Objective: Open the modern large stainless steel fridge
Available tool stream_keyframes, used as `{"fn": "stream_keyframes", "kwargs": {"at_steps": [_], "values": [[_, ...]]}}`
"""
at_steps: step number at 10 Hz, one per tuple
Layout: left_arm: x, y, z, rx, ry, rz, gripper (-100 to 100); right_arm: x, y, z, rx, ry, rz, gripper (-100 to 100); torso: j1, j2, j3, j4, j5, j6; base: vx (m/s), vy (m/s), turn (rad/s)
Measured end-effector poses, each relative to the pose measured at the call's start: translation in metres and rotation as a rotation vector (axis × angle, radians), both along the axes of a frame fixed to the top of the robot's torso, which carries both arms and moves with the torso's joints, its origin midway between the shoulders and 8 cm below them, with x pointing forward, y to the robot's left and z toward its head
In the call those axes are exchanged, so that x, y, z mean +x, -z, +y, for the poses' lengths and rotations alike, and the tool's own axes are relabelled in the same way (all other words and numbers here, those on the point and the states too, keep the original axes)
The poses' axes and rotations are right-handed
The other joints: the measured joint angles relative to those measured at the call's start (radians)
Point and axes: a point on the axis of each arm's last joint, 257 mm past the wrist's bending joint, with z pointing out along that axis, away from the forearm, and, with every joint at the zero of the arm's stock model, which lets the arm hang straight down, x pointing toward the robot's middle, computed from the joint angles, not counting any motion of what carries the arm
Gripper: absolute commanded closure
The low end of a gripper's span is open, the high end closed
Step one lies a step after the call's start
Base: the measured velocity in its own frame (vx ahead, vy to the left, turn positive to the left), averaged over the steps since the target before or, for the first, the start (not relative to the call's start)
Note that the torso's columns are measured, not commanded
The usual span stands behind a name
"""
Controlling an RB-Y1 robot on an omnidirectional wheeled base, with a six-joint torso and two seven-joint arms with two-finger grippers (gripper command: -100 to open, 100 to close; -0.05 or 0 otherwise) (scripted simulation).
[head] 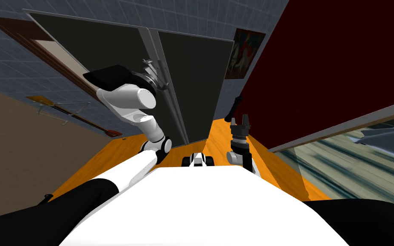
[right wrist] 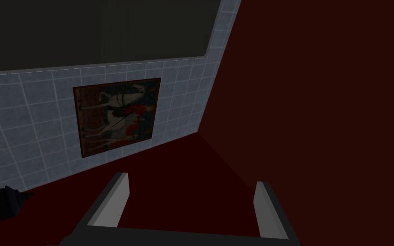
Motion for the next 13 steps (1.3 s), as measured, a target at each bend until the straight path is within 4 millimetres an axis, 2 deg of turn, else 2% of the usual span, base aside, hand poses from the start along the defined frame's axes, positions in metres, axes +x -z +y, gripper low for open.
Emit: {"fn": "stream_keyframes", "kwargs": {"at_steps": [13], "values": [[0.000,-0.015,0.017,-0.205,0.021,0.201,-100,0.000,0.000,0.000,0.000,0.000,0.000,0,-0.005,-0.010,-0.009,-0.001,-0.004,0.004,0.043,-0.057,0.073]]}}
